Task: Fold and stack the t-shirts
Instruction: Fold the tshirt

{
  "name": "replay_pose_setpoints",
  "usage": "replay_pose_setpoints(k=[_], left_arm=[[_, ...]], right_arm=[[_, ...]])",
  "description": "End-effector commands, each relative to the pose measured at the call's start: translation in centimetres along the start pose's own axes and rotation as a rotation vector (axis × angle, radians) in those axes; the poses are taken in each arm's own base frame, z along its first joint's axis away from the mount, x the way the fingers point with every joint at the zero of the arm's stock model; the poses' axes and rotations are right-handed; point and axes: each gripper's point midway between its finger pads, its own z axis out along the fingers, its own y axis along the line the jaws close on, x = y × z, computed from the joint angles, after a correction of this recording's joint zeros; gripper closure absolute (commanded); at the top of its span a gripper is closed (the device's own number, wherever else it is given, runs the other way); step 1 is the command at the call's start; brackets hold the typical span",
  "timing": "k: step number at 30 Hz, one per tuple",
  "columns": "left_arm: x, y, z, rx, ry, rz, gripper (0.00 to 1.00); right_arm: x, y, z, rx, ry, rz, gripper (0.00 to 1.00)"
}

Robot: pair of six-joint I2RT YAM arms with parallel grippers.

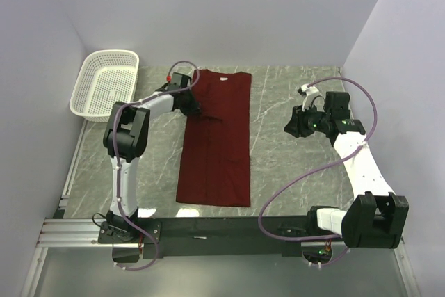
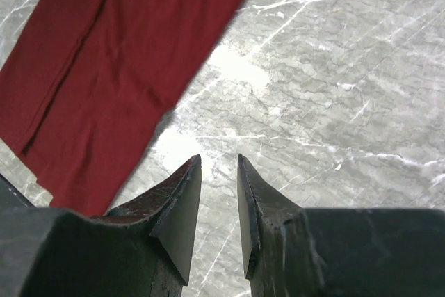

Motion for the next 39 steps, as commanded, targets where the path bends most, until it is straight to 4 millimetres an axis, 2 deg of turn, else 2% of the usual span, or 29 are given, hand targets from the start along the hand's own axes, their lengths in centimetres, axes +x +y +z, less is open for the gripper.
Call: replay_pose_setpoints(k=[1,4,6,9,10,11,12,13,14,16,17,19,20,21,22,23,24,25,27,28,29,31,32,33,34,35,39], left_arm=[[-0.1,6.0,0.1,-0.209,-0.025,-0.127,1.00],[-0.8,5.4,0.1,-0.166,-0.027,-0.158,0.99],[-1.7,3.8,-0.7,-0.116,-0.036,-0.144,0.98],[-3.4,1.0,-2.8,-0.036,-0.059,-0.089,0.91],[-3.7,0.2,-3.5,-0.006,-0.064,-0.069,0.82],[-4.9,-1.7,-5.7,0.052,-0.099,-0.041,0.76],[-4.9,-2.4,-6.9,0.089,-0.105,0.009,0.69],[-6.5,-4.8,-10.2,0.174,-0.175,0.049,0.57],[-6.9,-5.7,-12.0,0.213,-0.208,0.085,0.51],[-6.4,-6.1,-14.9,0.267,-0.246,0.199,0.40],[-6.4,-6.7,-18.2,0.309,-0.301,0.243,0.39],[-6.5,-6.1,-21.3,0.294,-0.376,0.365,0.38],[-6.8,-6.5,-24.9,0.313,-0.445,0.413,0.37],[-5.5,-4.6,-25.0,0.266,-0.434,0.483,0.37],[-5.4,-3.4,-26.0,0.224,-0.464,0.497,0.37],[-5.1,-3.0,-29.0,0.230,-0.522,0.509,0.36],[-3.4,-0.8,-28.4,0.184,-0.483,0.504,0.34],[-2.6,-0.2,-30.6,0.195,-0.514,0.486,0.29],[1.1,2.6,-29.6,0.177,-0.413,0.406,0.27],[2.2,3.2,-30.6,0.192,-0.415,0.362,0.27],[4.2,5.0,-29.4,0.168,-0.353,0.308,0.28],[7.4,6.6,-29.4,0.173,-0.266,0.174,0.29],[9.6,8.1,-28.2,0.156,-0.194,0.118,0.30],[11.0,8.4,-27.9,0.167,-0.147,0.022,0.31],[12.1,8.7,-28.1,0.189,-0.125,-0.015,0.36],[13.7,10.0,-27.2,0.169,-0.080,-0.060,0.38],[16.8,11.2,-26.7,0.175,0.007,-0.248,0.41]], right_arm=[[-0.1,-0.1,0.0,-0.002,-0.003,-0.001,0.65],[0.1,-0.3,0.0,0.006,0.002,-0.003,0.65],[0.1,-0.4,0.0,0.008,0.003,-0.006,0.65],[0.3,-0.3,0.0,0.003,0.009,-0.014,0.64],[0.6,-0.2,0.0,-0.007,0.018,-0.029,0.60],[0.7,0.6,0.0,-0.053,0.018,-0.046,0.57],[0.7,1.0,0.0,-0.078,0.020,-0.064,0.54],[1.2,1.5,-0.1,-0.113,0.033,-0.103,0.49],[1.4,2.4,0.0,-0.149,0.041,-0.136,0.46],[2.2,3.6,0.0,-0.216,0.065,-0.243,0.41],[2.8,5.0,0.3,-0.266,0.087,-0.309,0.41],[4.7,7.8,0.5,-0.378,0.129,-0.512,0.39],[5.4,8.8,0.5,-0.421,0.130,-0.585,0.37],[7.3,10.6,0.7,-0.497,0.145,-0.658,0.32],[7.5,11.4,0.6,-0.524,0.102,-0.778,0.29],[8.1,12.1,0.6,-0.547,0.087,-0.836,0.25],[9.6,12.9,0.8,-0.581,0.095,-0.871,0.20],[9.8,14.4,1.0,-0.604,0.065,-0.958,0.18],[11.3,15.9,1.5,-0.626,0.080,-1.013,0.18],[11.7,17.4,2.0,-0.632,0.080,-1.069,0.18],[12.8,17.7,2.4,-0.632,0.107,-1.082,0.19],[13.7,18.4,3.1,-0.639,0.138,-1.090,0.21],[14.3,18.4,3.5,-0.621,0.166,-1.109,0.21],[14.7,18.7,3.7,-0.622,0.184,-1.122,0.22],[15.0,18.8,4.2,-0.618,0.201,-1.128,0.22],[15.5,19.4,4.3,-0.621,0.214,-1.157,0.23],[16.3,20.4,5.7,-0.619,0.272,-1.173,0.25]])
